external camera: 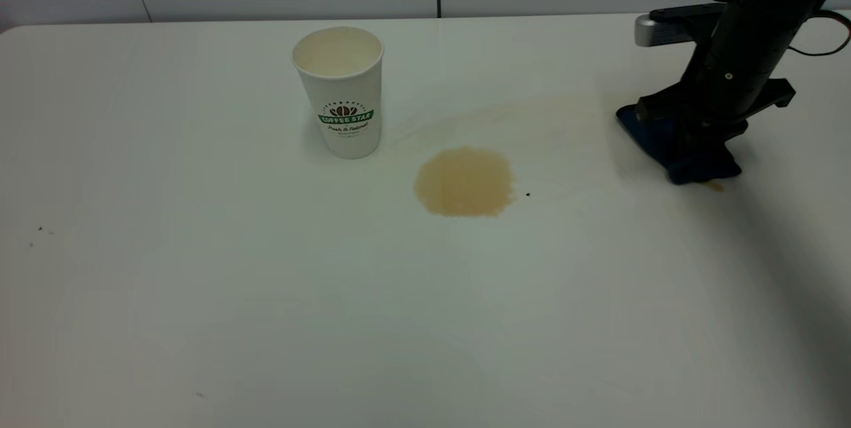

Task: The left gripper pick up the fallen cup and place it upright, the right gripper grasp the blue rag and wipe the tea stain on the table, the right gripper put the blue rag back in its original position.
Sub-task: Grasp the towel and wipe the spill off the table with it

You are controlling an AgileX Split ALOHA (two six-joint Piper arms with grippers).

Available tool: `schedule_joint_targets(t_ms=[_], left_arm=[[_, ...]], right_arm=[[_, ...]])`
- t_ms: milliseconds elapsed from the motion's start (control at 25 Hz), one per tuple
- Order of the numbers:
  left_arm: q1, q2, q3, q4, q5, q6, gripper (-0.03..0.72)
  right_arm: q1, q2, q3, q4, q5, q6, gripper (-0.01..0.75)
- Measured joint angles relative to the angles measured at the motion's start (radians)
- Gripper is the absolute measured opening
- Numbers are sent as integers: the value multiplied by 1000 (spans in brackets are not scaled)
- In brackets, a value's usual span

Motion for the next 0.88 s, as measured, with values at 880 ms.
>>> schedule_joint_targets(t_ms=[880], left_arm=[[0, 0, 0, 0, 0, 0, 237]], right_arm=[[573, 6, 0, 85, -5, 4, 59]])
